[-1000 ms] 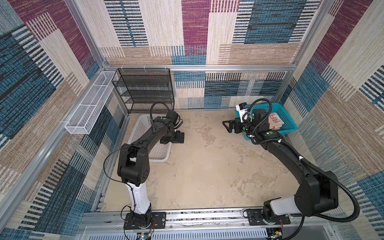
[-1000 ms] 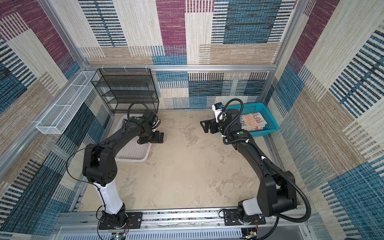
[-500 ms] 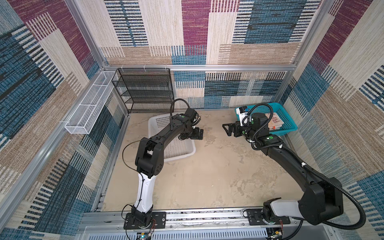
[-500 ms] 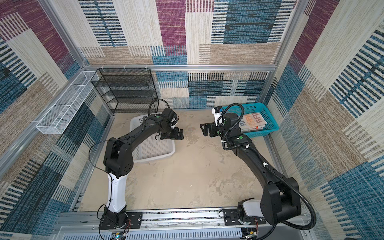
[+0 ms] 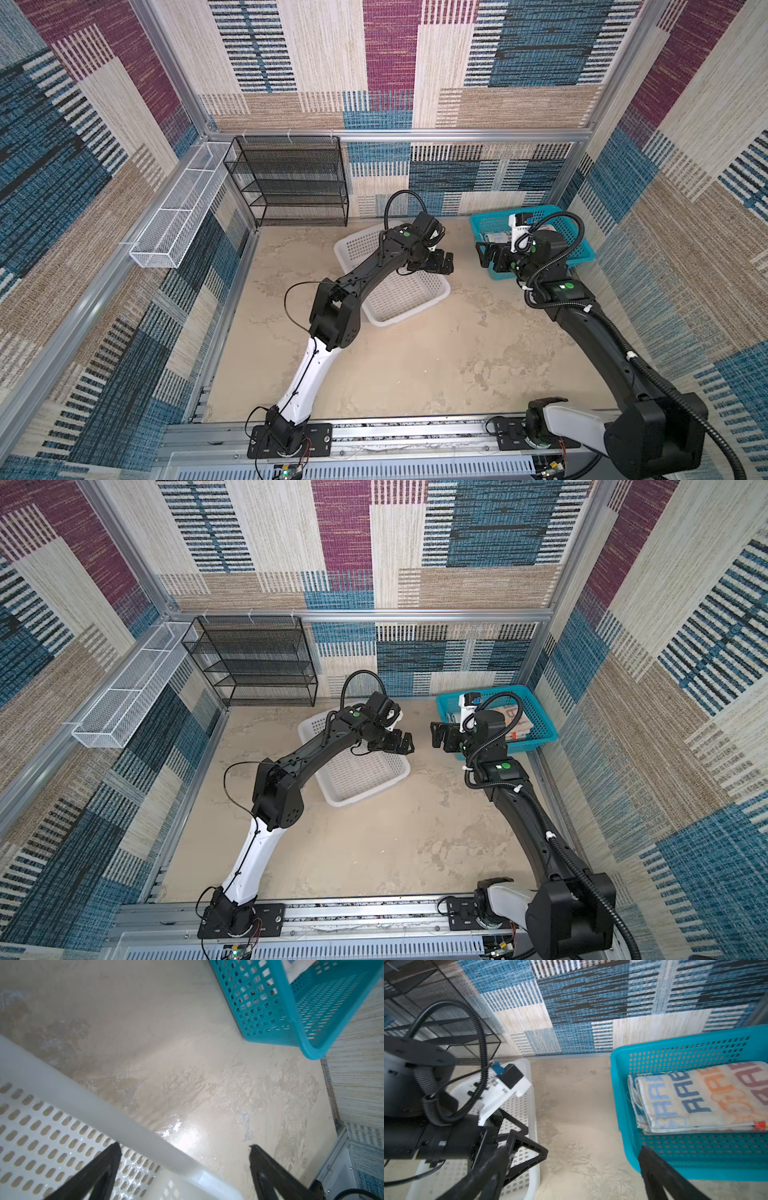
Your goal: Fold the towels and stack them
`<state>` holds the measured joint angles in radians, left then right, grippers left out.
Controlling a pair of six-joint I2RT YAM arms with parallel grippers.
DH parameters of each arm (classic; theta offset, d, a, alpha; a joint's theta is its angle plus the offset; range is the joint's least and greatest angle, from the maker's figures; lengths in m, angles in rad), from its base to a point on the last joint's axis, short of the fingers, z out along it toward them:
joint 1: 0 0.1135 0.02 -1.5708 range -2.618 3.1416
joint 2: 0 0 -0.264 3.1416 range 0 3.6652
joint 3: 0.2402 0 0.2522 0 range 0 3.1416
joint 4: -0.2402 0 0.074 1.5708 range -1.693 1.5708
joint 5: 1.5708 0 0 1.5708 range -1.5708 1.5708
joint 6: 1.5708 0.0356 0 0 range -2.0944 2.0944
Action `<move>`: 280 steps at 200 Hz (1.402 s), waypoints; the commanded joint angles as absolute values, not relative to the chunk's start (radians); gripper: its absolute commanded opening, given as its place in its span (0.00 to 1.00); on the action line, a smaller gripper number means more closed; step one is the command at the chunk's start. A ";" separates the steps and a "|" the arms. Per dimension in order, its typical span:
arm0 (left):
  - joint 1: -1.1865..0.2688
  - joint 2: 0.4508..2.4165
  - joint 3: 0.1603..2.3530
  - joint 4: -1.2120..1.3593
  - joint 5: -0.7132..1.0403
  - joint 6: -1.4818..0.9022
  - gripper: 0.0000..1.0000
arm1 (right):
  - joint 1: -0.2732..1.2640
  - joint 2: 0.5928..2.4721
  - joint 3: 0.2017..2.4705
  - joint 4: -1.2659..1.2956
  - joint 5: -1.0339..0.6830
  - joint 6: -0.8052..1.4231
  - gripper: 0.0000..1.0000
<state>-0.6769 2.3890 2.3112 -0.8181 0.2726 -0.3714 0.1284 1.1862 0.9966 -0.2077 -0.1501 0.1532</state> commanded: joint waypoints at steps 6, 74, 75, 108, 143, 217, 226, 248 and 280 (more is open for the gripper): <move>-0.677 2.283 2.254 -0.806 0.228 -0.335 0.99 | 0.126 1.189 0.988 -0.206 -0.129 0.167 0.99; -0.603 1.604 1.577 -0.487 -0.196 -0.151 0.99 | 0.126 1.155 0.804 -0.063 0.150 0.176 0.99; -0.596 1.604 1.565 -0.483 -0.201 -0.152 0.99 | 0.126 1.153 0.798 -0.059 0.155 0.175 0.99; -0.379 1.275 1.178 -0.414 -0.381 -0.213 0.99 | 0.124 1.050 0.611 0.105 0.255 0.165 0.99; -0.292 0.960 0.727 -0.127 -0.618 -0.186 0.99 | 0.123 0.886 0.307 0.459 0.334 0.099 0.99; -0.206 1.042 0.340 0.410 -0.606 -0.068 0.99 | 0.100 1.060 0.127 0.818 0.337 0.018 0.99; -0.185 1.080 0.307 0.517 -0.549 -0.049 0.99 | 0.091 1.105 0.145 0.829 0.343 0.026 0.99; -0.099 1.215 0.283 0.708 -0.405 -0.068 0.99 | 0.061 1.136 0.131 0.916 0.307 0.005 0.99; -0.035 1.294 0.314 0.771 -0.280 -0.059 0.99 | 0.006 1.159 0.105 1.025 0.258 -0.004 0.99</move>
